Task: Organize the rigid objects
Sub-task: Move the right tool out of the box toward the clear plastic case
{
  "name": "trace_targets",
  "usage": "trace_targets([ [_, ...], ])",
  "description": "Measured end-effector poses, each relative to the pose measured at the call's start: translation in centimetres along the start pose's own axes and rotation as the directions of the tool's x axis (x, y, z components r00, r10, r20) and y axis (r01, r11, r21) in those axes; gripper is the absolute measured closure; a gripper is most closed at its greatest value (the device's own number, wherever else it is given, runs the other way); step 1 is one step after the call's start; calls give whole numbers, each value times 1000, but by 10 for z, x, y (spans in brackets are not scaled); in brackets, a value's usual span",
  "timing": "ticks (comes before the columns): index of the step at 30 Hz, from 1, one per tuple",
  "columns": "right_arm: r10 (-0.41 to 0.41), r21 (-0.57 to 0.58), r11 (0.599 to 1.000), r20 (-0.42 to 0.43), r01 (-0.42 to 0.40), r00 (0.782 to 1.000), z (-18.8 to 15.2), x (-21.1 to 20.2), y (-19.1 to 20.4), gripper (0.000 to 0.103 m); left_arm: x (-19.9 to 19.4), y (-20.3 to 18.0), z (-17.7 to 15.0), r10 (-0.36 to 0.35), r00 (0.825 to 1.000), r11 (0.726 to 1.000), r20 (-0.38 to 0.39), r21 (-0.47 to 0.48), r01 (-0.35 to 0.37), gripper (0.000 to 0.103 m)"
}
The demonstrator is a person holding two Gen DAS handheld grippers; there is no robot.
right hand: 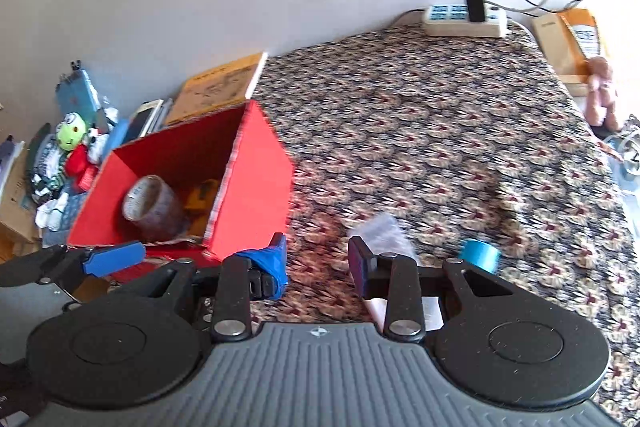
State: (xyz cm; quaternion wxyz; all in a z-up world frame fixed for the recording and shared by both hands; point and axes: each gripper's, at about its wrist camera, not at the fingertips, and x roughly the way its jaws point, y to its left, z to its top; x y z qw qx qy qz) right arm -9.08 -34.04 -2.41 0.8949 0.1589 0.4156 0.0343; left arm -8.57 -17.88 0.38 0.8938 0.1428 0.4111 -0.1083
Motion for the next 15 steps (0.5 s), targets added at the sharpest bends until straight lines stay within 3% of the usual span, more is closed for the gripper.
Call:
trace_targets([
  [15,-103,89,991,-21,105,994,-12,-11,-72,86,6,-62,-14,-35,999,999,-32,22,35,27],
])
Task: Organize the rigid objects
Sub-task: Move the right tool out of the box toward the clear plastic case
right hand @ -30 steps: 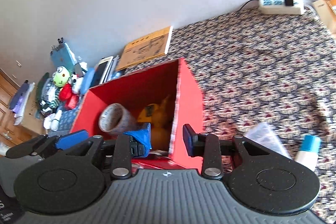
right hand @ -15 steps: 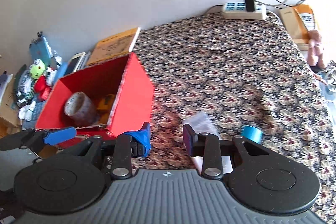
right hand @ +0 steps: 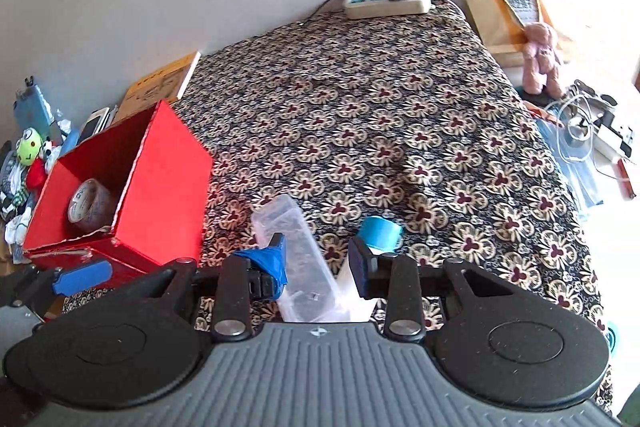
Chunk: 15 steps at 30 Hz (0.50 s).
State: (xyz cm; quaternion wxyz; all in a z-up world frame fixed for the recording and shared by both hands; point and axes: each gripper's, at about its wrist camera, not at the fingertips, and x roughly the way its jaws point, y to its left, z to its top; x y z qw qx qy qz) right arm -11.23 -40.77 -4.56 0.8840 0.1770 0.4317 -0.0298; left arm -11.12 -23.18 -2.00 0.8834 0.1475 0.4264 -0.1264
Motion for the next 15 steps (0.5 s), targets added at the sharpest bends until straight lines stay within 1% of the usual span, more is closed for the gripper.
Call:
trace_targets([
  [3,-15,15,1000,-10,15,1000,-2,1,-12,86,1,-9,0,-4,1000,1000,-3,6,4,27],
  [8,-34,53,998,-32,36,999,-8,5,-30,86,3,-22,-3,-34,999,999,-2,20,34,26],
  [15,-62,65,996,-56,65,997,-18,8,-47,86,11,-42,-8,-63,998,997,-21,44,64,26],
])
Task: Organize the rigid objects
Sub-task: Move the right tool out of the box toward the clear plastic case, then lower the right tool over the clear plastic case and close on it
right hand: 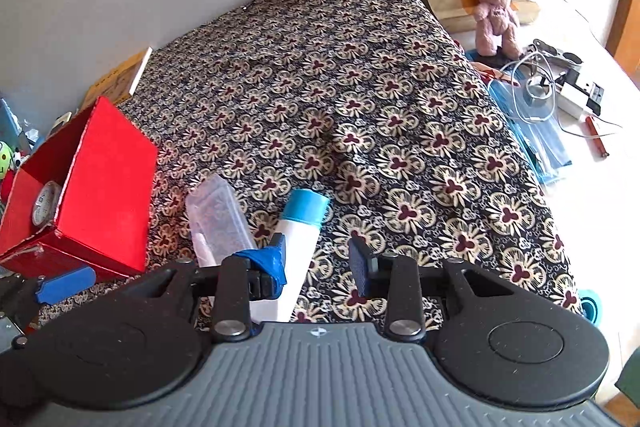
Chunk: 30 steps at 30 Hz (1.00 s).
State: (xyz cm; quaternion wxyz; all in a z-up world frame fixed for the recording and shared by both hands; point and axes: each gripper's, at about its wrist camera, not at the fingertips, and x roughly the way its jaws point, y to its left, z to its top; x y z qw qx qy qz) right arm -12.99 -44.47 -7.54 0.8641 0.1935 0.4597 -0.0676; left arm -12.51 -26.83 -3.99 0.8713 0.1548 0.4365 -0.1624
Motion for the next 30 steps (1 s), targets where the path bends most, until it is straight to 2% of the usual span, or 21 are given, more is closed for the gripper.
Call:
trace_targets([
  [6,-7,-2,1000,-11,7,1000,-5,2,-9,86,9,-7,-2,-24,999,1000,-29,-11,23,25],
  [19,1,18,1000,-41,0,999,-15,11,-18,86,15,-19,-19,-62,997,998,-41,-25,61,25],
  [24,28,37,999,-23,-27,999,-20,15,-22,86,18,-17,-25,-99,995,995,-26,-21,99,25],
  [30,115,60,992,-5,-114,993,-19,25,-22,86,30,-10,-32,-169,985,985,-15,-34,169,25],
])
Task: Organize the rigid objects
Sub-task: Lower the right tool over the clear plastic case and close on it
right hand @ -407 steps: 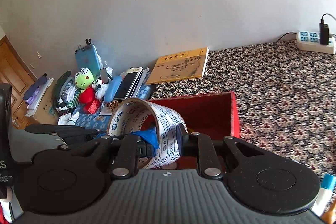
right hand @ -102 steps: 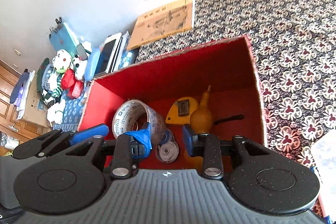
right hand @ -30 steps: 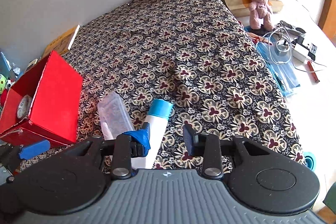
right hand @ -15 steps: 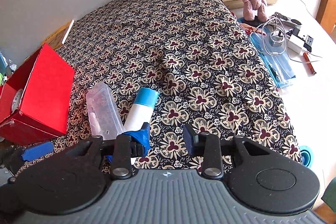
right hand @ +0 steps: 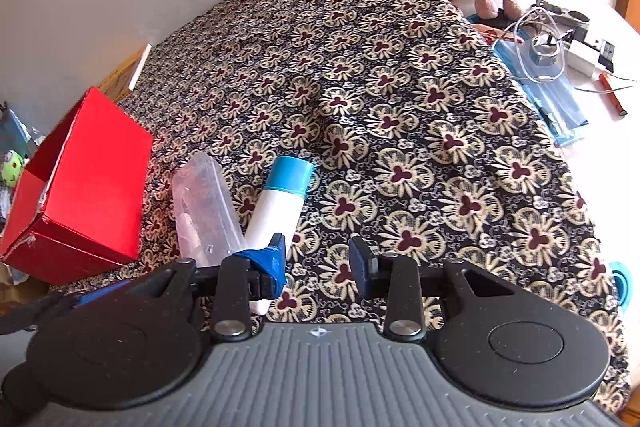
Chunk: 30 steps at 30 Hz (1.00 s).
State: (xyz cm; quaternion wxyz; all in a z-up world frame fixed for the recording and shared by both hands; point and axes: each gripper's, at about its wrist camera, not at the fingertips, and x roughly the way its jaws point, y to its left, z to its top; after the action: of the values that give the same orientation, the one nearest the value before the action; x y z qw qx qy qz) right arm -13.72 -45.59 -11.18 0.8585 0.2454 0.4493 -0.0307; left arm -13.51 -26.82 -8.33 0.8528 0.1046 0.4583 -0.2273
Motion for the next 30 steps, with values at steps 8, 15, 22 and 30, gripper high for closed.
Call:
trace_targets([
  [8,104,3,995,10,-104,995,16,20,10,86,17,13,1,-96,995,995,10,0,96,24],
  [15,210,-15,977,-48,-211,977,39,42,29,86,29,16,14,-172,985,985,26,28,171,15],
  [22,225,-72,969,-136,-236,965,53,70,46,86,46,24,24,-194,981,980,8,39,194,15],
  [30,232,-45,968,-198,-245,952,55,95,44,86,62,40,34,-197,980,980,-29,2,197,14],
])
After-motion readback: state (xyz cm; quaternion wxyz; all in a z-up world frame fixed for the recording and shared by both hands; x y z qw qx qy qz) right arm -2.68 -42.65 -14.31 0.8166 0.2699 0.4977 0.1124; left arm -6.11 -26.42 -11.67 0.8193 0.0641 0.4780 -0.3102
